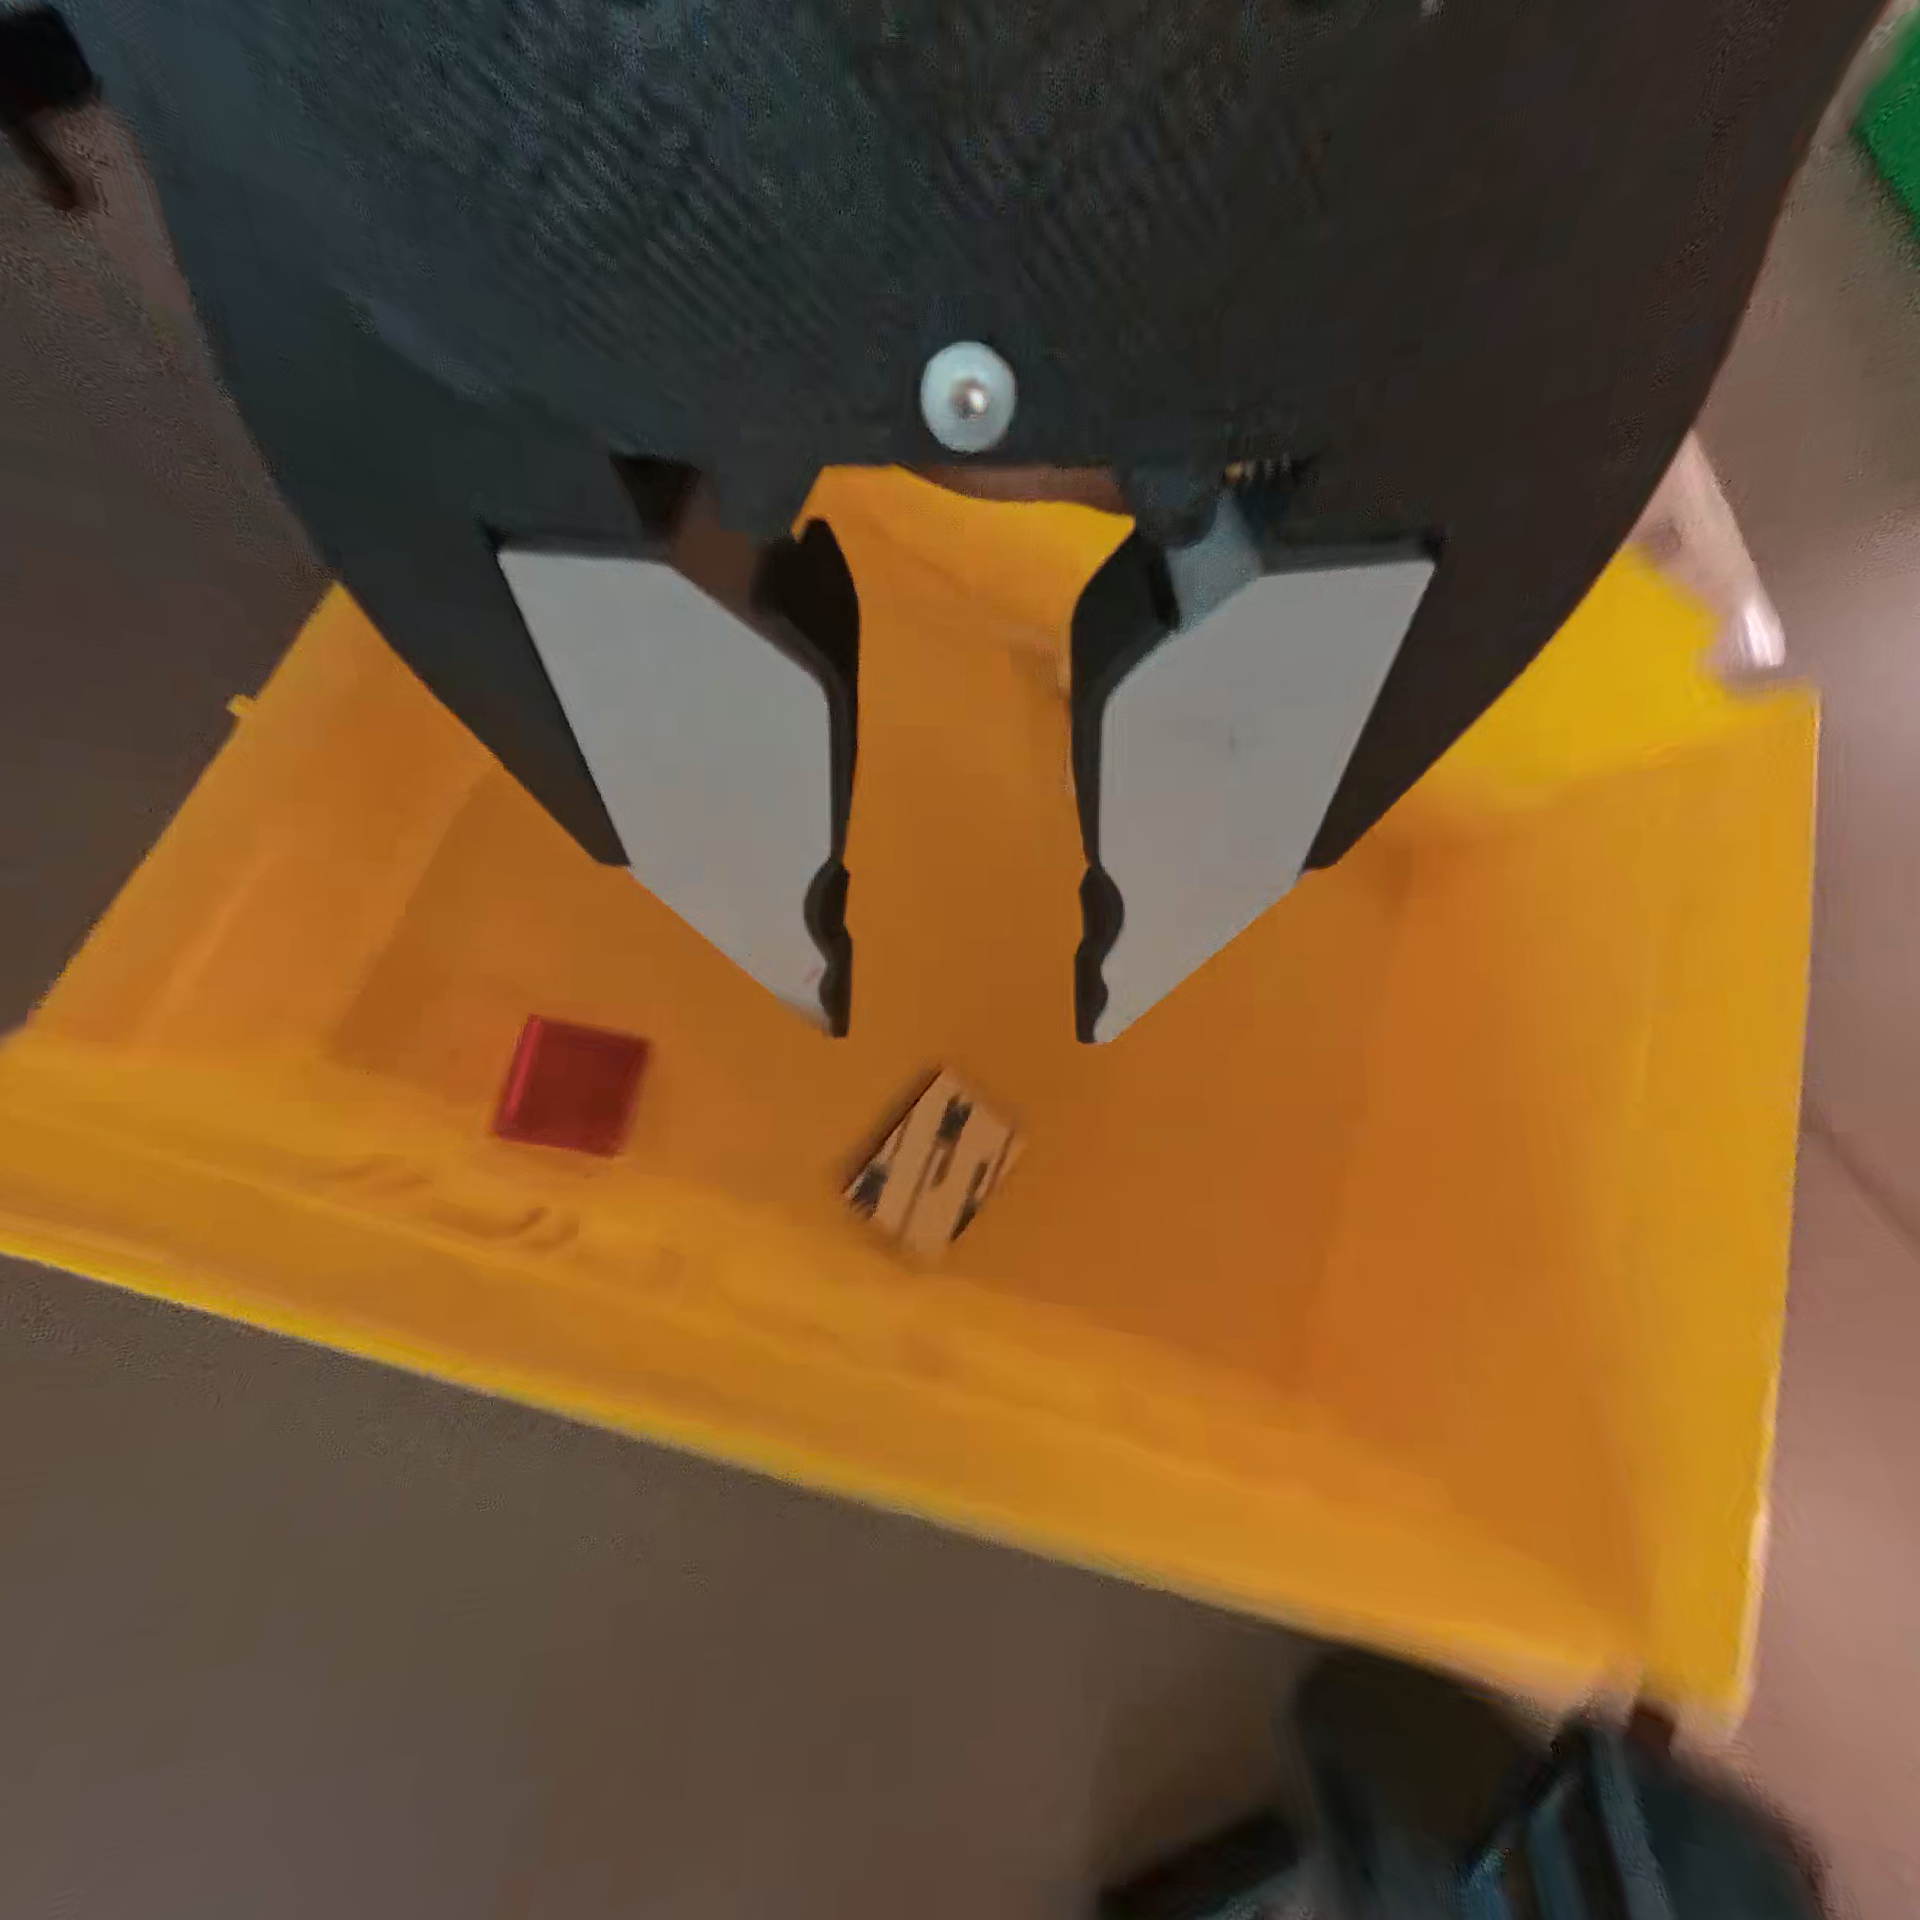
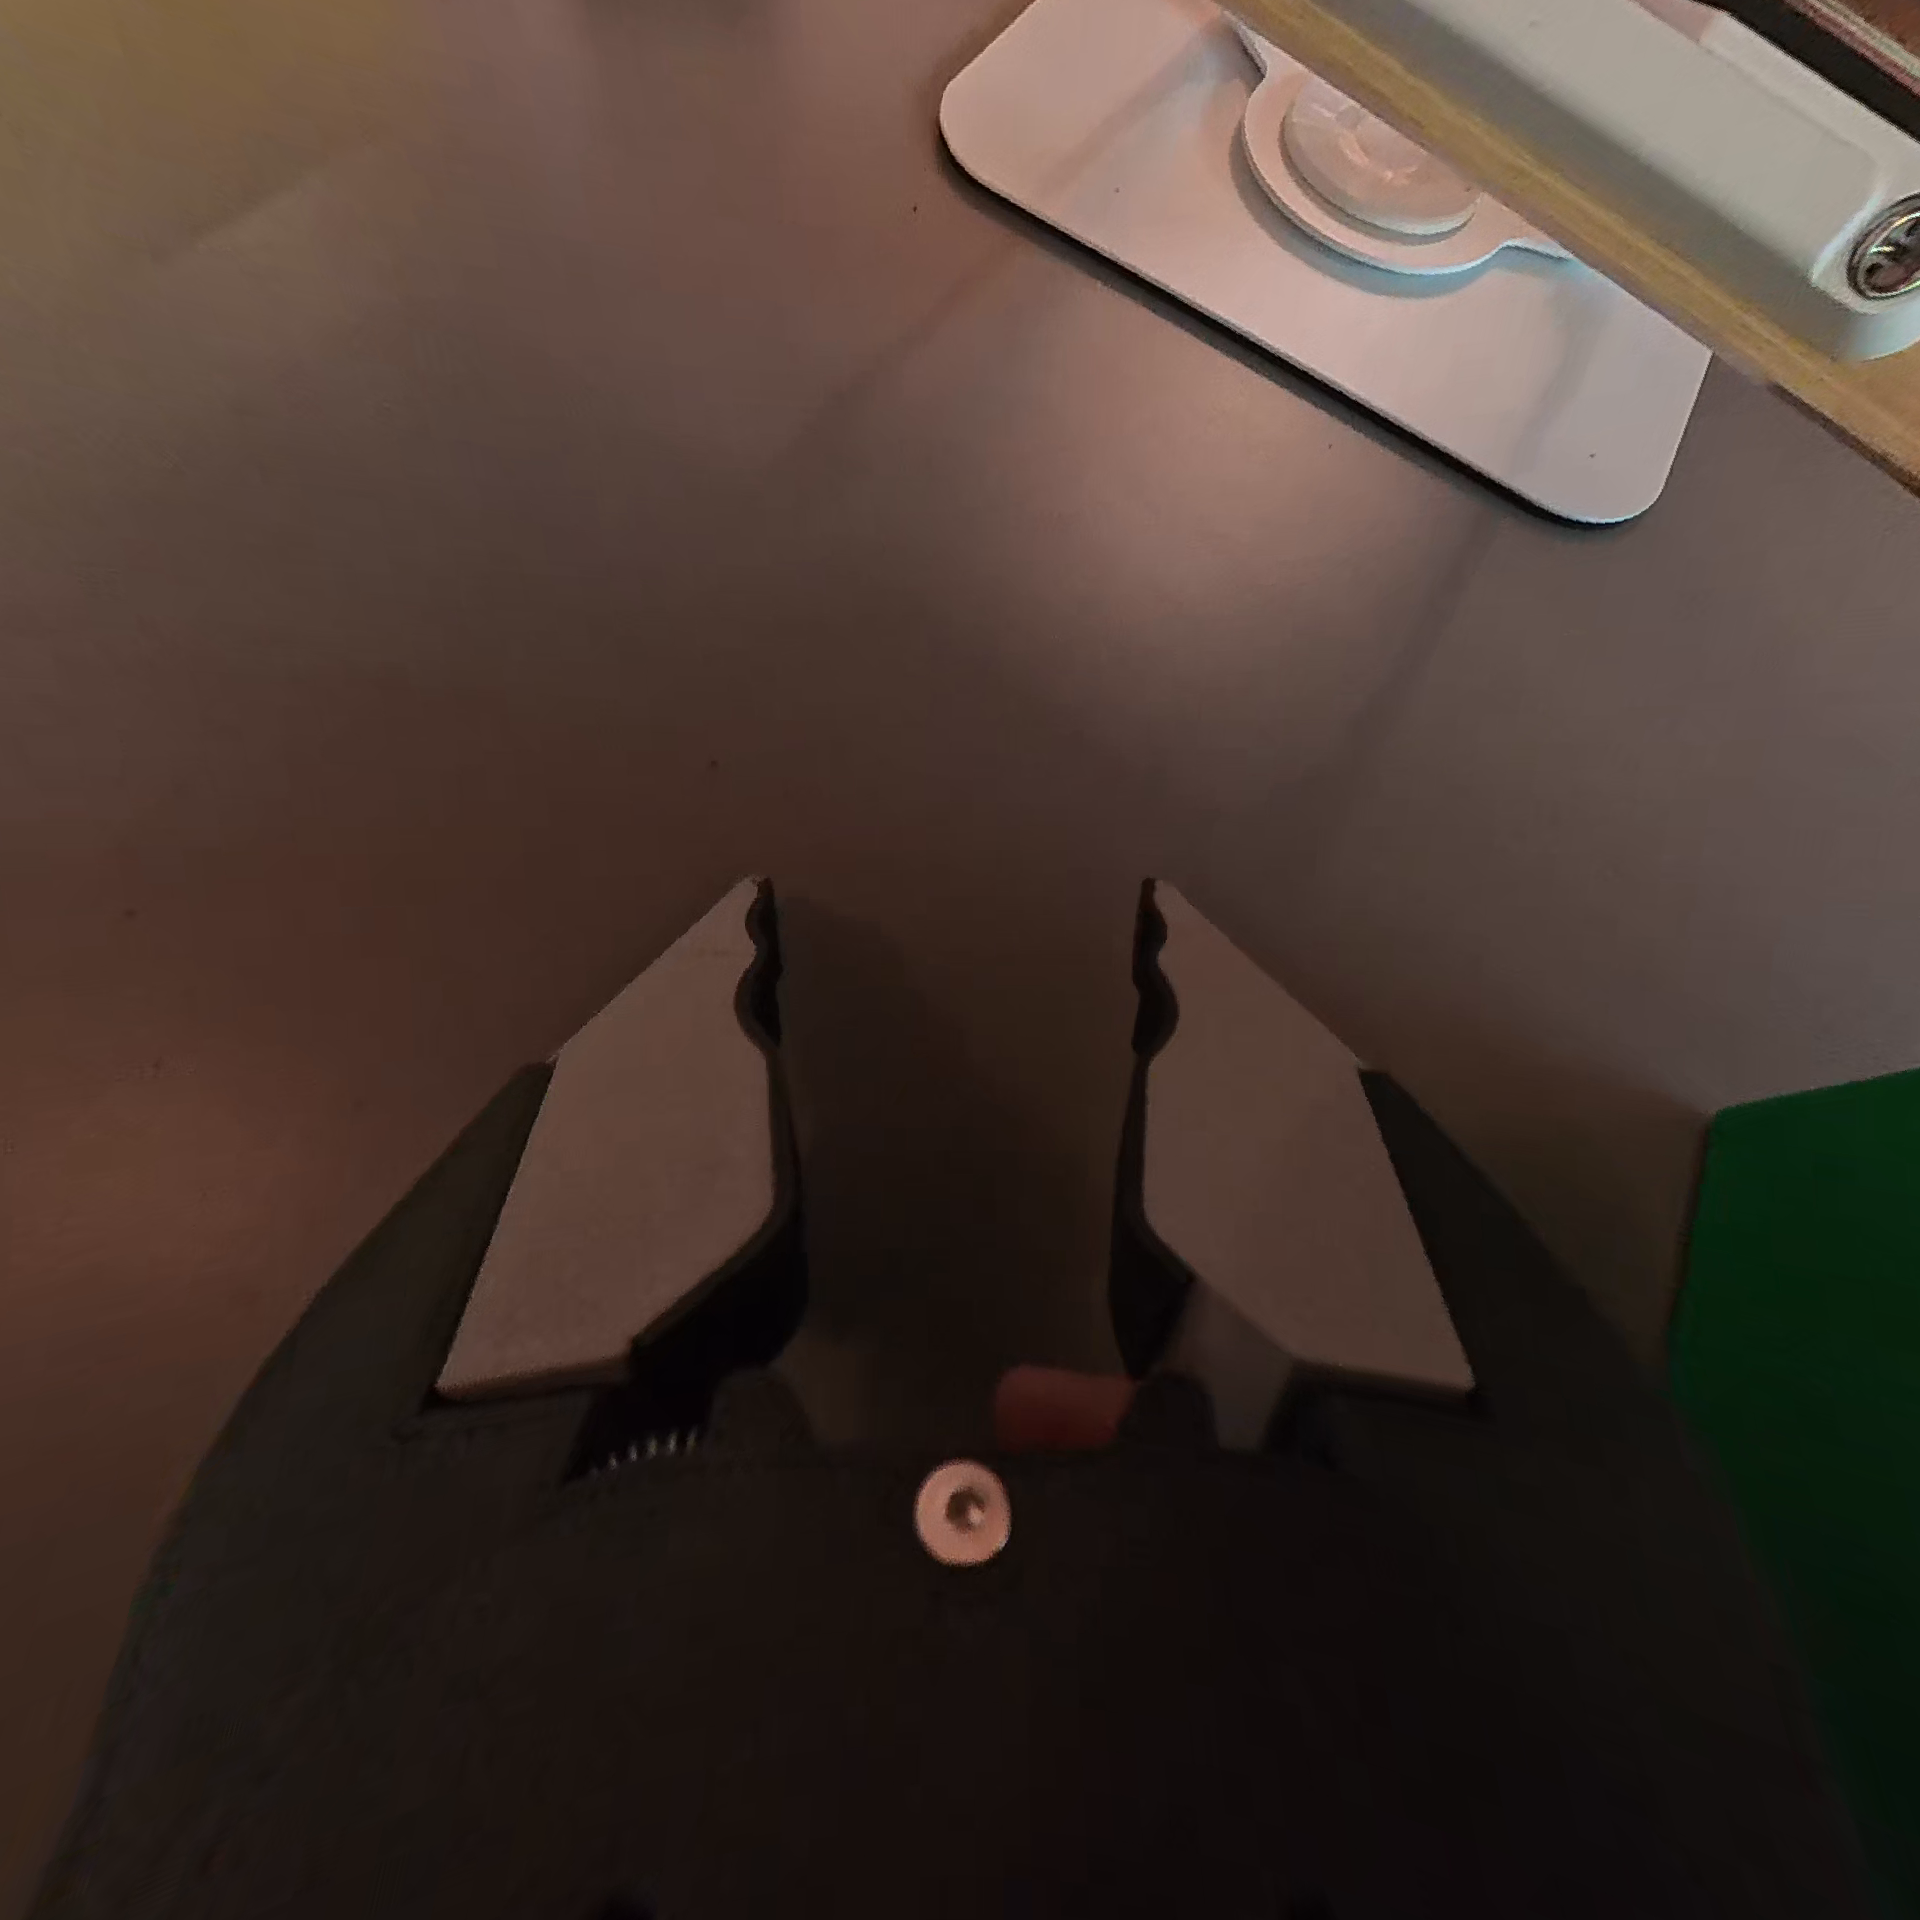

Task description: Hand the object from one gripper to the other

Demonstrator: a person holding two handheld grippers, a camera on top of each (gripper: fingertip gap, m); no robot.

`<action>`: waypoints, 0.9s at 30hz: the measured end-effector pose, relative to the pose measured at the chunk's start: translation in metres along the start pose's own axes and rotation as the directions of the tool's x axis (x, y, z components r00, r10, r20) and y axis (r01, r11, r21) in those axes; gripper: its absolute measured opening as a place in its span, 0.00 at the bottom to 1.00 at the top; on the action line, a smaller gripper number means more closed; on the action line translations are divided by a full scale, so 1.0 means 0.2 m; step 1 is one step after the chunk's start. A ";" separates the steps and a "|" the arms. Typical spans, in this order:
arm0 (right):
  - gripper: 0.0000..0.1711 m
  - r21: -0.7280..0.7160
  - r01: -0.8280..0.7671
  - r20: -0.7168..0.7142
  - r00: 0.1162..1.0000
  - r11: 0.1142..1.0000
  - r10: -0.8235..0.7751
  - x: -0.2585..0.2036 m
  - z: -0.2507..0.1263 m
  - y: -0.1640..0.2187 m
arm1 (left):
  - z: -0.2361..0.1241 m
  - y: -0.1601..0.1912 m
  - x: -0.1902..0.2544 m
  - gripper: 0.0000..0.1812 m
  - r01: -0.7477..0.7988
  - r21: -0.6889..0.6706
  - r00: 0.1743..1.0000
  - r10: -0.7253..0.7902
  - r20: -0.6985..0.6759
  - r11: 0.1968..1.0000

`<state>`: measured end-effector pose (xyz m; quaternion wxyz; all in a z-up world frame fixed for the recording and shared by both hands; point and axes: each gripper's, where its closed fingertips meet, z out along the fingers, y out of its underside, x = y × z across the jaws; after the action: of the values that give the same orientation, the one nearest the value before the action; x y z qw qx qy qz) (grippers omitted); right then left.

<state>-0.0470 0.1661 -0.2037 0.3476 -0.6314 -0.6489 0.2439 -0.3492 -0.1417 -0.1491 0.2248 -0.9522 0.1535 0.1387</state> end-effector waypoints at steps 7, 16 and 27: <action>0.37 -0.014 -0.008 0.013 1.000 1.000 0.008 0.00 0.00 0.01 | 0.16 -0.01 0.02 0.26 -0.290 -0.067 0.950 0.278 -0.144 0.955; 0.34 -0.019 -0.004 0.002 1.000 1.000 0.004 0.00 0.00 0.02 | 0.32 -0.03 0.01 0.28 -0.397 -0.121 0.893 0.353 -0.280 0.910; 0.32 -0.003 0.011 0.018 1.000 1.000 -0.011 -0.03 -0.02 0.02 | 0.27 0.06 0.05 0.16 -0.296 -0.119 0.887 0.226 -0.403 0.948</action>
<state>-0.0429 0.1610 -0.2048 0.3422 -0.6260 -0.6559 0.2466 -0.3545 -0.1290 -0.2042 0.0837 -0.9474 0.3088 -0.0084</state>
